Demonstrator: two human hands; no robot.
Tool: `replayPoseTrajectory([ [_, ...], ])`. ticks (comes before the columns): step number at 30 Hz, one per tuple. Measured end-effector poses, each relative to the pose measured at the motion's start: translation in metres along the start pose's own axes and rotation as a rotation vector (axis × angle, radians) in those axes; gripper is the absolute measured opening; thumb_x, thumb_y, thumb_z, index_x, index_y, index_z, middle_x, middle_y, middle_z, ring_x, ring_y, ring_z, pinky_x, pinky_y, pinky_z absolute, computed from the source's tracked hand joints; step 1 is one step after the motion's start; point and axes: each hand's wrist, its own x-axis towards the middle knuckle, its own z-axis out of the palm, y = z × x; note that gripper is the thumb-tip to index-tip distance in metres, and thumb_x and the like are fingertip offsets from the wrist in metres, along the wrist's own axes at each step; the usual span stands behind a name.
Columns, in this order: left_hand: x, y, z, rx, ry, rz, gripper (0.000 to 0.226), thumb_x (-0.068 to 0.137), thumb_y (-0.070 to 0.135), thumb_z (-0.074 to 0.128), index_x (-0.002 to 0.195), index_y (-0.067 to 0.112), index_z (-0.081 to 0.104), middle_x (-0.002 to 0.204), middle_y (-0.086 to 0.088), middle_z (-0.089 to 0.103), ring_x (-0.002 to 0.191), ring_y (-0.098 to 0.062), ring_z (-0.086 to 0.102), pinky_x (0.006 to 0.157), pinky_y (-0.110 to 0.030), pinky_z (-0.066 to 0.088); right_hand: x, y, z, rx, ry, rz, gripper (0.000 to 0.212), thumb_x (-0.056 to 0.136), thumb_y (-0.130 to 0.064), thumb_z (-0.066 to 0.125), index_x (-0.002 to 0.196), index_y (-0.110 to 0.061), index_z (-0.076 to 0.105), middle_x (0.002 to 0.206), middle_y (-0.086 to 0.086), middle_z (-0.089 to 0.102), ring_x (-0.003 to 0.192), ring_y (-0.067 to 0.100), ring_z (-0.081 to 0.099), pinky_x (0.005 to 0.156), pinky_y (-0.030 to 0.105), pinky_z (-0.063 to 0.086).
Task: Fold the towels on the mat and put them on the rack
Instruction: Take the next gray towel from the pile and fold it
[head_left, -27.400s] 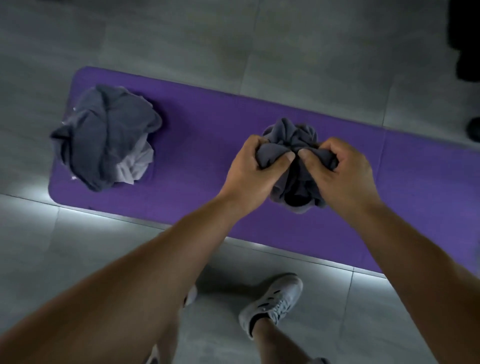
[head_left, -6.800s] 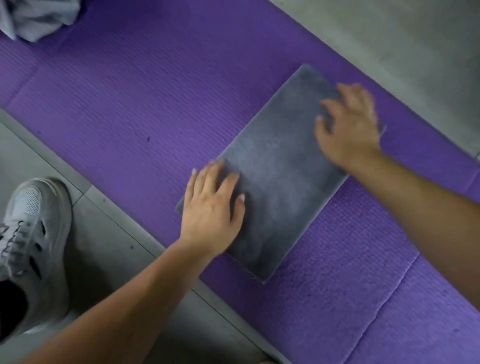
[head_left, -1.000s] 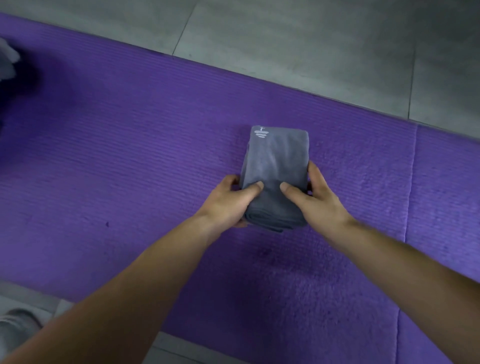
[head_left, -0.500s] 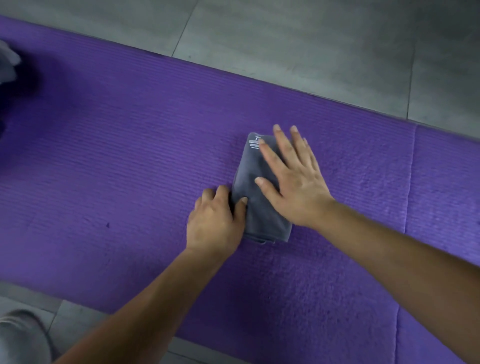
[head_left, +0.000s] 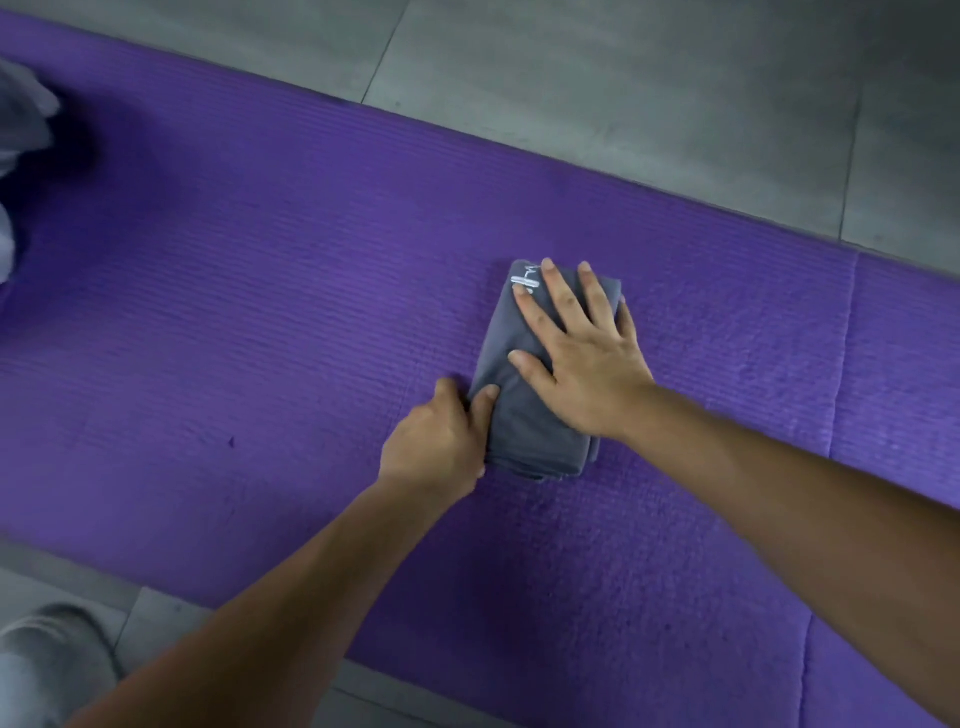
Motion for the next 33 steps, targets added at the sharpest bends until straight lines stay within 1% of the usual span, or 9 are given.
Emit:
replayPoseTrajectory([
  [3, -0.001, 0.008, -0.014, 0.301, 0.053, 0.068, 0.047, 0.097, 0.068, 0.034, 0.096, 0.023, 0.046, 0.102, -0.008, 0.068, 0.097, -0.034, 0.066, 0.076, -0.039, 0.046, -0.017, 0.019, -0.003, 0.327, 0.121, -0.027, 0.071, 0.098, -0.055, 0.042, 0.160, -0.036, 0.014, 0.169, -0.011, -0.009, 0.154, 0.016, -0.015, 0.125, 0.046, 0.005],
  [5, 0.010, 0.020, -0.025, 0.218, 0.155, 0.139, 0.042, 0.093, 0.061, 0.052, 0.103, 0.020, 0.050, 0.111, -0.007, 0.061, 0.103, -0.032, 0.060, 0.081, -0.042, 0.048, -0.029, 0.027, 0.003, 0.539, 0.332, 0.123, 0.066, 0.094, -0.046, 0.058, 0.154, -0.028, 0.034, 0.165, -0.004, 0.019, 0.152, 0.020, 0.014, 0.120, 0.034, 0.022],
  [8, 0.044, 0.046, -0.034, -0.158, 0.140, 0.211, 0.037, 0.087, 0.050, 0.067, 0.109, 0.021, 0.058, 0.112, -0.001, 0.061, 0.105, -0.021, 0.060, 0.094, -0.039, 0.050, -0.029, 0.025, -0.002, 0.848, 0.362, 0.447, 0.051, 0.091, -0.045, 0.066, 0.135, -0.028, 0.046, 0.124, -0.008, 0.057, 0.112, 0.010, 0.059, 0.088, 0.020, 0.049],
  [10, 0.066, 0.065, -0.037, -0.297, 0.057, 0.149, 0.037, 0.084, 0.046, 0.071, 0.109, 0.022, 0.060, 0.110, 0.002, 0.066, 0.100, -0.016, 0.064, 0.088, -0.033, 0.052, -0.020, 0.026, -0.009, 0.875, 0.296, 0.530, 0.042, 0.092, -0.044, 0.067, 0.127, -0.026, 0.052, 0.098, -0.014, 0.061, 0.087, -0.001, 0.060, 0.065, 0.007, 0.042],
  [12, 0.082, 0.078, -0.041, -0.321, 0.011, 0.069, 0.038, 0.080, 0.043, 0.074, 0.108, 0.021, 0.060, 0.108, 0.002, 0.067, 0.094, -0.015, 0.066, 0.081, -0.032, 0.053, -0.009, 0.031, -0.014, 0.903, 0.281, 0.562, 0.036, 0.090, -0.043, 0.069, 0.119, -0.027, 0.054, 0.092, -0.012, 0.064, 0.081, -0.003, 0.059, 0.062, 0.009, 0.043],
  [16, 0.093, 0.080, -0.049, -0.437, -0.040, 0.039, 0.034, 0.075, 0.038, 0.084, 0.096, 0.017, 0.067, 0.095, 0.001, 0.072, 0.084, -0.013, 0.067, 0.070, -0.030, 0.054, 0.000, 0.037, -0.012, 1.146, 0.264, 0.608, 0.046, 0.075, -0.040, 0.080, 0.112, -0.025, 0.057, 0.104, 0.001, 0.072, 0.096, 0.020, 0.071, 0.086, 0.043, 0.060],
  [22, 0.087, 0.063, -0.062, -0.688, -0.147, 0.008, 0.065, 0.063, 0.046, 0.093, 0.112, 0.009, 0.072, 0.098, 0.003, 0.078, 0.090, -0.011, 0.074, 0.075, -0.023, 0.055, -0.016, 0.025, -0.019, 1.278, 0.393, 0.482, 0.052, 0.065, -0.039, 0.082, 0.111, -0.027, 0.061, 0.111, -0.004, 0.072, 0.104, 0.016, 0.070, 0.087, 0.036, 0.058],
  [27, 0.044, 0.064, -0.082, -0.964, -0.280, 0.064, 0.032, 0.078, 0.018, 0.086, 0.103, 0.006, 0.069, 0.094, -0.003, 0.078, 0.085, -0.016, 0.075, 0.068, -0.024, 0.056, -0.048, 0.001, -0.058, 1.298, 0.436, 0.469, 0.040, 0.077, -0.020, 0.085, 0.108, -0.019, 0.060, 0.107, 0.001, 0.073, 0.100, 0.018, 0.072, 0.090, 0.036, 0.057],
  [33, -0.054, 0.081, -0.170, -0.904, -0.163, 0.241, 0.024, 0.081, 0.002, 0.080, 0.090, 0.009, 0.059, 0.076, 0.004, 0.066, 0.072, -0.009, 0.065, 0.069, -0.024, 0.055, -0.110, -0.074, -0.158, 1.379, 0.445, 0.447, 0.031, 0.084, 0.003, 0.075, 0.100, -0.021, 0.062, 0.100, 0.006, 0.074, 0.099, 0.022, 0.071, 0.089, 0.035, 0.056],
])
